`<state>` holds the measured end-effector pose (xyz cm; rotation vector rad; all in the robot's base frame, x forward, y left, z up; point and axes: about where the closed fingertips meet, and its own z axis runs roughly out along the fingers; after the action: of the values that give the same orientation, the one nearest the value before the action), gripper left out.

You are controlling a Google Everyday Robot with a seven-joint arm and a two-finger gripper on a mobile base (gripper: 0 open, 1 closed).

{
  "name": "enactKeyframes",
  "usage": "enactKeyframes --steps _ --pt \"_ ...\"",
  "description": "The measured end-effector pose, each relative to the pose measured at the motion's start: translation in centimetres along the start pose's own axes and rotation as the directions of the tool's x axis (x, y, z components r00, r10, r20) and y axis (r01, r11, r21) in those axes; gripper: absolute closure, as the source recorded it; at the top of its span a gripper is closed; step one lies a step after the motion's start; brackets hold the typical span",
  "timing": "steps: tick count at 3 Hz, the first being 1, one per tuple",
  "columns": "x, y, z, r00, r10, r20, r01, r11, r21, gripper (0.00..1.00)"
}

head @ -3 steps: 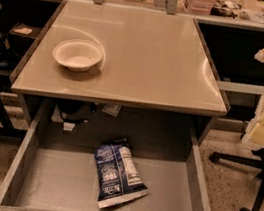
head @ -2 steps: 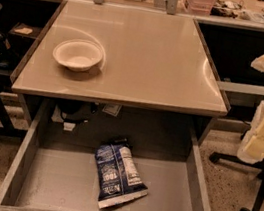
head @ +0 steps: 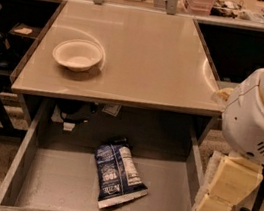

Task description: Pick blue chip bag from top drawer and place on counter

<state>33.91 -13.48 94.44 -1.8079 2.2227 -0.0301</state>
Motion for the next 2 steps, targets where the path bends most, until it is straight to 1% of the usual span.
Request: enactKeyframes --steps 1,2 --pt "-1.0 0.1 1.7 1.0 0.014 0.017 -0.014 0.9999 -0.006 0.0" --pt "-6.0 -1.7 9.8 0.999 0.019 0.029 -0.018 0.9986 -0.051 0.0"
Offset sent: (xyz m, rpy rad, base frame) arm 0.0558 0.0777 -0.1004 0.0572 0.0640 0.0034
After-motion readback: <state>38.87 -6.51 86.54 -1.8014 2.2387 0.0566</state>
